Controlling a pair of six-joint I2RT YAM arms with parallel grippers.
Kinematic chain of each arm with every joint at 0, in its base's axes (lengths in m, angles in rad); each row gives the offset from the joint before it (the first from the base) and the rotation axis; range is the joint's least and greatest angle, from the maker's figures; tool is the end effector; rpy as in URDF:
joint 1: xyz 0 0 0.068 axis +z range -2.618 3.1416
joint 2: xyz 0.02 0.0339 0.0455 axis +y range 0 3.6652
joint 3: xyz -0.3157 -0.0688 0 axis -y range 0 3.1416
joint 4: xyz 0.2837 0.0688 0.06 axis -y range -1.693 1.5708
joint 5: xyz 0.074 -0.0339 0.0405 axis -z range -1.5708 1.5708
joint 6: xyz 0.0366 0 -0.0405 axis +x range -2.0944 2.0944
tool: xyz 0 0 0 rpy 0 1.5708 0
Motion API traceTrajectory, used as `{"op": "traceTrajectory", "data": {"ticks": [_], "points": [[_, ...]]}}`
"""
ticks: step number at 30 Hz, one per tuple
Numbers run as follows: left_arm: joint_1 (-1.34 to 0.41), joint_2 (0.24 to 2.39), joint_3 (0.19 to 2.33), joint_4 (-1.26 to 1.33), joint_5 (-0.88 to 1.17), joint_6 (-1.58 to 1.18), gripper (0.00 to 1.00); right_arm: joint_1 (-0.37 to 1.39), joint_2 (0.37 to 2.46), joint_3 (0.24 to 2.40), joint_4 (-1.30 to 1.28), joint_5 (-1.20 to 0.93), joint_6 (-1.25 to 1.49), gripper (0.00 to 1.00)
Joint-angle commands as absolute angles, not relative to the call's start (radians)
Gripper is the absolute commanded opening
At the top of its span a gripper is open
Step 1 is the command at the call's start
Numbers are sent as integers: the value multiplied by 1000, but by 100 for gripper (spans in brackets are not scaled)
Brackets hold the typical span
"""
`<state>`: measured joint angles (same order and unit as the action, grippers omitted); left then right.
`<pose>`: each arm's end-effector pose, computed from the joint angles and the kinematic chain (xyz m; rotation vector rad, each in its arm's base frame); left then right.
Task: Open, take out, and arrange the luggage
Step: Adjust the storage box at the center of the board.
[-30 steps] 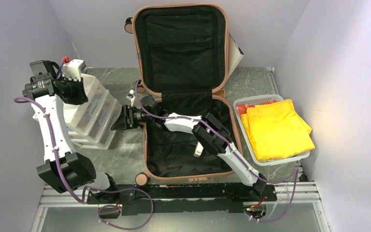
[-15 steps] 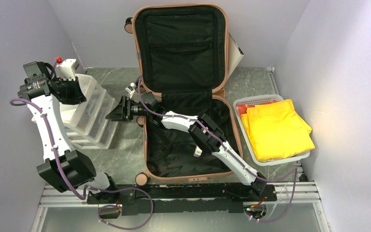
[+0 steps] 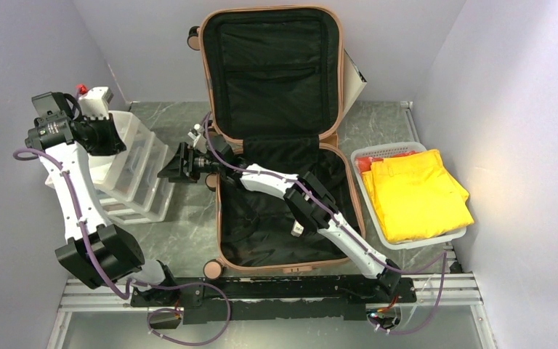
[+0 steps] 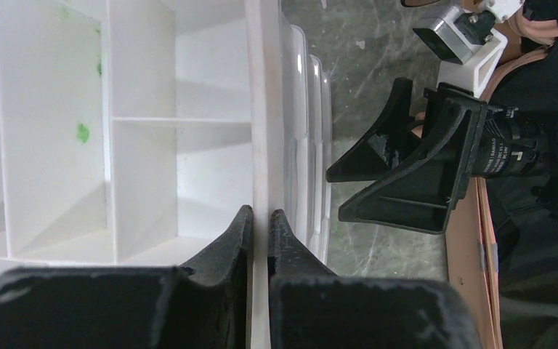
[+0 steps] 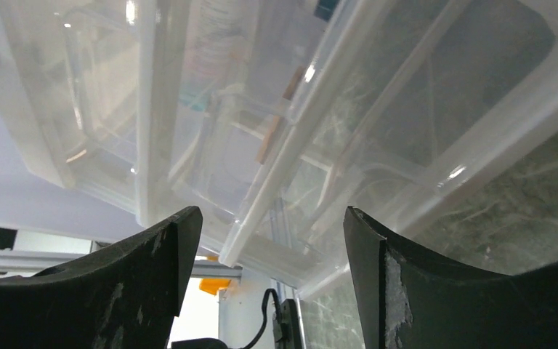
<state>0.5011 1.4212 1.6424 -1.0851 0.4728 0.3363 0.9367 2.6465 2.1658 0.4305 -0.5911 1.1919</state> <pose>0.2762 0.1323 0.4654 0.0145 2.3199 -0.1620 0.3872 0.5610 0.1803 -0.3212 2.0658 1.9666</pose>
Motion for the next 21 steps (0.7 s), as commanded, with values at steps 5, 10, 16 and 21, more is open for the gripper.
{"op": "traceTrajectory", "data": {"ticks": [5, 10, 16, 21], "points": [[525, 1397, 1696, -968, 507, 316, 5, 956, 2633, 2219, 336, -547, 1145, 77], [531, 1401, 1699, -978, 537, 308, 5, 965, 2662, 2197, 525, -555, 1259, 78], [535, 1382, 1697, -989, 543, 308, 5, 977, 2701, 2192, 653, -549, 1340, 79], [537, 1376, 1700, -999, 550, 306, 5, 981, 2716, 2198, 648, -540, 1369, 79]]}}
